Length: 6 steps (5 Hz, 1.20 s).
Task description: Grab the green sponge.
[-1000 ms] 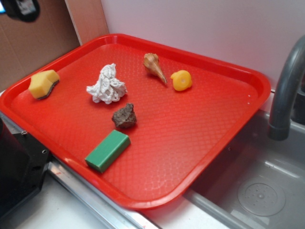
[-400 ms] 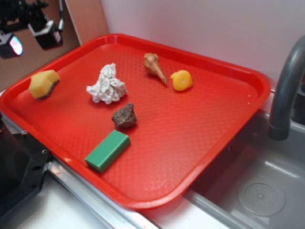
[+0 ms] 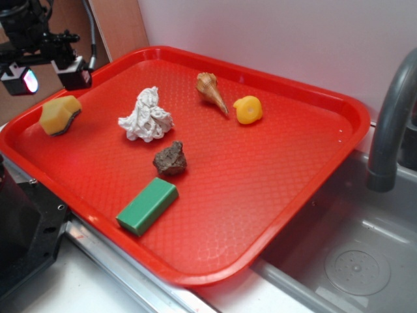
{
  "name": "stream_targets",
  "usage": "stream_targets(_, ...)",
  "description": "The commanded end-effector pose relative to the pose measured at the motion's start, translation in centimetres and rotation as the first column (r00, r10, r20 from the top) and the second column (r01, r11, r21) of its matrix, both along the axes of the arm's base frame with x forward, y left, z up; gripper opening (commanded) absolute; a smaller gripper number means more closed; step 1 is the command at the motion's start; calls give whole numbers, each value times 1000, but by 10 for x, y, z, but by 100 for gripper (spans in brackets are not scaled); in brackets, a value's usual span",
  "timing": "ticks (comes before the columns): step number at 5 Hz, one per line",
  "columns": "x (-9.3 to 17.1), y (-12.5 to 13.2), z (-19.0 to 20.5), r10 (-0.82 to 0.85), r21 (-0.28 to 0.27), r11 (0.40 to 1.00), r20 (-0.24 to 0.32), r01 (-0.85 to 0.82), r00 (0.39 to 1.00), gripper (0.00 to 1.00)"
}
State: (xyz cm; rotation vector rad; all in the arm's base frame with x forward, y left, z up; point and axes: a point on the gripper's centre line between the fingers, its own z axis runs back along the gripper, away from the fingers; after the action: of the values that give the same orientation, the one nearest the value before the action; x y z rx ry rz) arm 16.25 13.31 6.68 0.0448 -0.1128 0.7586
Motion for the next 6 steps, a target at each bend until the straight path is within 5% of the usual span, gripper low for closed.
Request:
stream_targets(1, -28, 19, 8, -37, 5, 999, -32, 37, 999, 100)
stream_targets(4, 9, 5, -42, -260, -42, 965, -21, 259, 965, 100)
stream_targets(5, -14, 9, -53, -296, -42, 955, -73, 294, 952, 5)
stream_targets(6, -14, 3, -43, -317, -47, 948, -66, 314, 946, 0)
